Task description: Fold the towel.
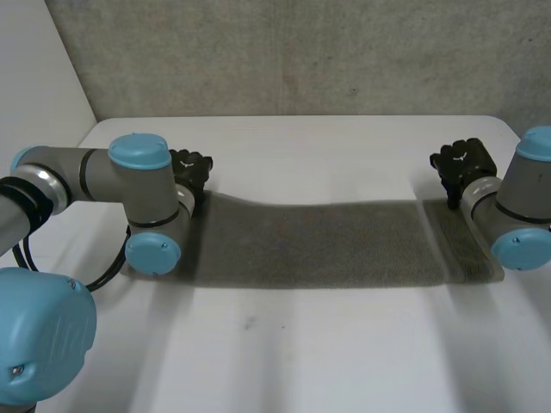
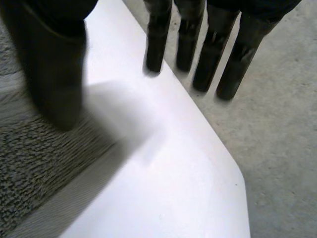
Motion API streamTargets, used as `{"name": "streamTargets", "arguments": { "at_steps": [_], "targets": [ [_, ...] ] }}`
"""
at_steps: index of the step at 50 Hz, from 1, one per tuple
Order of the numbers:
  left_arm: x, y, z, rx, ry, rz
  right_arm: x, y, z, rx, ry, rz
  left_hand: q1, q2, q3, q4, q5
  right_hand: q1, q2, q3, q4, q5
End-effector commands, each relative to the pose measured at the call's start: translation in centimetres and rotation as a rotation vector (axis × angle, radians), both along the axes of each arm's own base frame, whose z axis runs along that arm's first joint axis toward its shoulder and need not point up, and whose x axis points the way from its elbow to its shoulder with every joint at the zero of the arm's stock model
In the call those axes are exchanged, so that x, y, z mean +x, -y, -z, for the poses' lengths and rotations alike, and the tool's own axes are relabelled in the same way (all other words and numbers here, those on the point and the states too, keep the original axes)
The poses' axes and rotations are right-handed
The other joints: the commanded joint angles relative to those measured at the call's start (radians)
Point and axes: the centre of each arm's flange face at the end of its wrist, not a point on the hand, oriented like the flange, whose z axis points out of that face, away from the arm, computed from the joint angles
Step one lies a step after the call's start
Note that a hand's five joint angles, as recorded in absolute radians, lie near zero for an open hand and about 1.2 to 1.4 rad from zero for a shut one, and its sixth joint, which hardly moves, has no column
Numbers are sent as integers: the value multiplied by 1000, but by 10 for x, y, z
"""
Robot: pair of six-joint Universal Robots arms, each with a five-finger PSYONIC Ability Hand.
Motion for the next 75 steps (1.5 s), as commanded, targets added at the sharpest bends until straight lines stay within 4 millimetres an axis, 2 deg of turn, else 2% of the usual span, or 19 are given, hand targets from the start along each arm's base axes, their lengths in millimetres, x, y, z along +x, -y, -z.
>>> {"name": "streamTargets", "arguments": {
  "at_steps": [1,7,9,12,14,20,28,34,39,48,50,56,58,61,70,71,72,74,75],
  "targets": [
    [1,4,-25,-39,-104,-19,-2,-2,-56,-92,123,59,-294,-282,-304,-297,-286,-274,-256,-275,-282,-234],
    [12,-4,-66,-51,-239,-56,-6,-12,-93,-135,221,66,-294,-282,-304,-297,-286,-274,-256,-275,-282,-234],
    [16,-9,-73,-41,-272,-61,-10,-24,-110,-140,239,70,-294,-282,-304,-297,-286,-274,-256,-275,-282,-234],
    [19,-16,-77,-25,-296,-64,-12,-42,-117,-110,232,61,-294,-282,-304,-297,-286,-274,-256,-275,-282,-234],
    [30,-36,-86,15,-333,-73,-13,-52,-117,-79,226,53,-294,-282,-304,-297,-286,-274,-256,-275,-282,-234],
    [50,-59,-93,45,-340,-100,-18,-91,-97,113,203,20,-294,-282,-304,-297,-286,-274,-256,-275,-282,-234],
    [82,-81,-80,78,-336,-147,-49,-112,-62,245,169,70,-294,-282,-304,-297,-286,-274,-256,-275,-282,-234],
    [89,-86,-67,78,-340,-162,-63,-123,-37,301,136,59,-294,-282,-304,-297,-286,-252,-235,-253,-261,-212],
    [96,-88,-67,63,-376,-181,-76,-122,-21,313,140,83,-294,-282,-304,-297,-286,-91,-73,-92,-99,-51],
    [97,-90,-65,69,-425,-187,-76,-114,10,289,153,44,-294,-282,-304,-297,-286,127,144,126,119,167],
    [97,-91,-64,72,-424,-188,-76,-111,14,271,152,42,-294,-282,-304,-297,-286,305,323,304,297,345],
    [97,-91,-63,72,-424,-188,-77,-106,20,262,153,43,-294,-282,-304,-297,-286,497,514,496,489,537],
    [97,-91,-63,74,-423,-188,-77,-104,23,265,153,43,-294,-282,-304,-297,-286,917,935,916,909,957],
    [97,-91,-63,74,-425,-190,-79,-102,22,259,153,48,-294,-282,-304,-297,-286,948,965,947,940,988],
    [97,-92,-62,77,-422,-187,-122,-78,12,176,126,165,-294,-282,-304,-297,-286,948,965,947,940,988],
    [97,-92,-62,76,-422,-189,-136,-71,10,160,103,196,-294,-282,-304,-297,-286,948,965,947,940,988],
    [97,-92,-62,76,-422,-189,-136,-71,10,160,103,196,-294,-282,-304,-297,-286,948,965,947,940,988],
    [97,-92,-62,76,-422,-189,-173,-60,4,125,34,274,-294,-282,-304,-297,-286,948,965,947,940,988],
    [97,-92,-62,76,-422,-189,-173,-60,4,125,34,274,-294,-282,-304,-297,-286,948,965,947,940,988]
  ]
}}
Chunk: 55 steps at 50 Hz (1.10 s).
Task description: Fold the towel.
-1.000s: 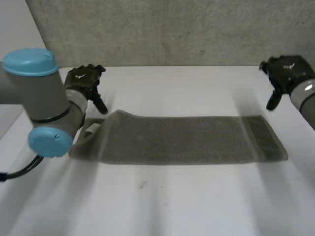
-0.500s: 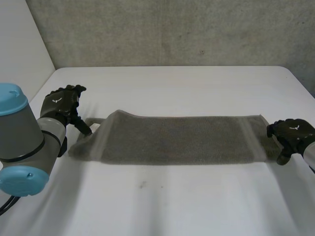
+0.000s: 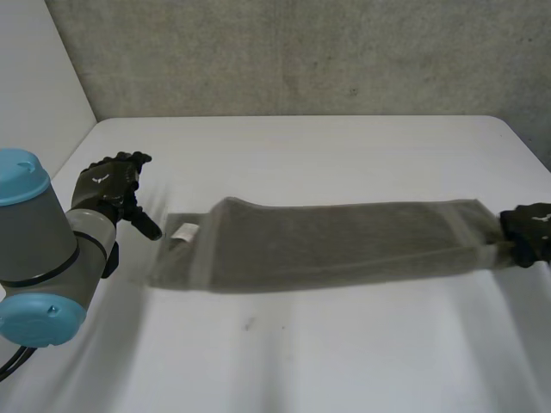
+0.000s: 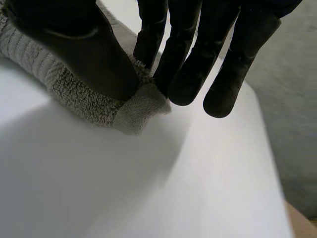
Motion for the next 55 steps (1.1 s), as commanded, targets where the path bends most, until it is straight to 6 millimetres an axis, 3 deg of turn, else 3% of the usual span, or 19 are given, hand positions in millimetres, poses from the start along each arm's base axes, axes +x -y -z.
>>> {"name": "streamTargets", "arguments": {
  "at_steps": [1,4,11,13,16,18,19,21,22,25,29,32,37,41,42,43,44,51,55],
  "targets": [
    [0,0,0,0,0,0,-74,25,-14,-56,-157,151,2,9,8,7,-29,64,94,55,53,67],
    [0,1,0,-1,-1,0,-96,30,-23,-61,-238,195,2,9,8,7,-29,64,94,55,53,67],
    [1,1,-2,-5,-2,-2,-88,31,-45,-69,-238,197,2,9,8,7,-29,64,94,55,53,67],
    [1,1,-2,-5,-2,-2,-40,28,-73,-156,-222,92,2,9,8,7,-29,64,94,55,53,67],
    [1,1,-1,-4,-1,-3,-14,24,-85,-200,-205,37,2,9,8,7,-29,64,94,55,53,67],
    [0,0,-1,-4,-1,-2,35,13,-100,-252,-163,-64,2,9,8,7,-29,64,94,55,53,67],
    [1,0,-1,-3,-1,-2,35,13,-101,-252,-163,-65,2,9,8,7,-29,64,94,55,53,67],
    [1,0,-1,-3,-1,-2,94,-8,-109,-293,-128,-208,2,9,8,7,-29,64,94,55,53,67],
    [1,0,-1,-4,-1,-2,94,-8,-109,-294,-128,-209,2,9,8,7,-29,64,94,55,53,67],
    [0,-1,-1,-3,-1,0,162,-44,-114,-335,-98,-396,2,9,8,7,-29,64,94,55,53,67],
    [0,-1,-1,-3,-1,0,244,-106,-82,-288,-75,-655,2,9,8,7,-29,64,94,55,53,67],
    [0,-1,-1,-1,0,1,278,-143,-48,-222,-83,-783,2,9,8,7,-29,64,94,55,53,67],
    [0,-3,1,5,1,3,304,-185,0,-132,-144,-899,2,9,8,7,-29,64,94,55,53,67],
    [-1,-6,-4,-8,-3,9,310,-193,7,-148,-183,-906,2,9,8,7,-29,64,94,55,53,67],
    [-2,-7,-4,-8,-3,11,310,-191,2,-162,-182,-888,2,9,8,7,-29,-432,-402,-441,-443,-429],
    [-2,-7,-4,-8,-3,11,310,-191,2,-162,-182,-888,2,9,8,7,-29,-437,-407,-446,-448,-434],
    [-2,-7,-5,-8,-3,11,309,-187,-5,-174,-172,-854,2,9,8,7,-29,-1158,-1128,-1167,-1169,-1155],
    [-2,-8,-6,-14,-4,11,295,-177,-51,-196,-40,-713,2,9,8,7,-29,-1158,-1128,-1167,-1169,-1155],
    [-2,-9,-6,-13,-4,14,266,-153,-77,-175,85,-589,2,9,8,7,-29,-1158,-1128,-1167,-1169,-1155]
  ]
}}
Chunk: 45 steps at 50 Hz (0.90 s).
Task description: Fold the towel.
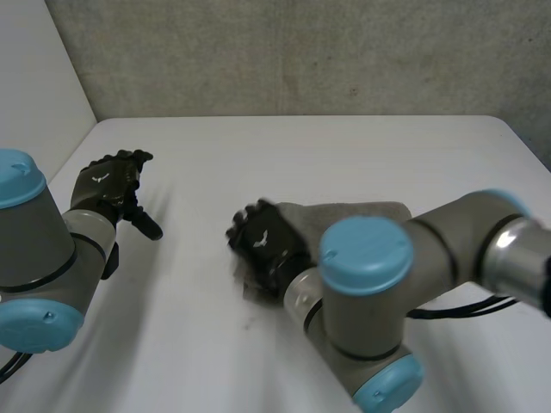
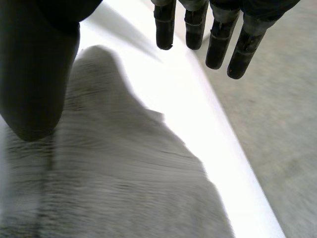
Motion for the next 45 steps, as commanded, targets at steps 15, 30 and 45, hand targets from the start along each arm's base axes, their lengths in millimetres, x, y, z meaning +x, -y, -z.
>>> {"name": "streamTargets", "arguments": {
  "at_steps": [15,30,45],
  "targets": [
    [-31,-30,0,4,6,118,-141,72,-31,223,217,424,3,10,9,8,-28,-64,-78,-72,-90,-61],
    [-39,-45,-5,-3,0,159,-190,83,43,404,172,508,5,13,12,11,-25,614,600,605,588,617],
    [-37,-44,-6,-6,-2,154,-192,112,9,182,194,500,5,13,12,11,-25,1158,1144,1149,1132,1161]
  ]
}}
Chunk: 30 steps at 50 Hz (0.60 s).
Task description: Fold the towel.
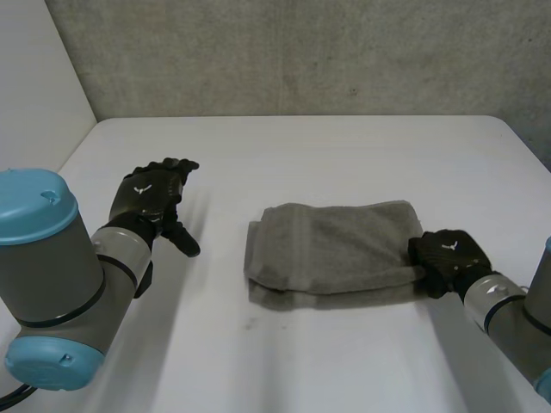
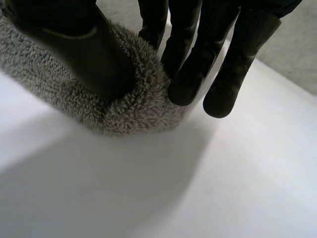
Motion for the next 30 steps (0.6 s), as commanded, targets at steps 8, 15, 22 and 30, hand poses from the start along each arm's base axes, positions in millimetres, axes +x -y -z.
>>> {"name": "streamTargets", "arguments": {
  "at_steps": [8,15,22,30],
  "targets": [
    [0,0,-7,-20,-10,-1,98,-18,-70,-325,12,-316,5,13,12,11,-25,112,132,58,54,75],
    [1,3,-17,-48,-23,-7,174,-101,-28,-339,-129,-694,8,16,15,14,-22,112,132,58,54,75],
    [-3,6,-29,-79,-41,-4,177,-119,-9,-315,-262,-767,3,10,9,8,-28,-259,-239,-313,-317,-296],
    [-19,7,-56,-142,-80,32,162,-96,-72,-243,41,-526,3,10,9,8,-28,-1110,-1089,-1164,-1168,-1147]
  ]
}}
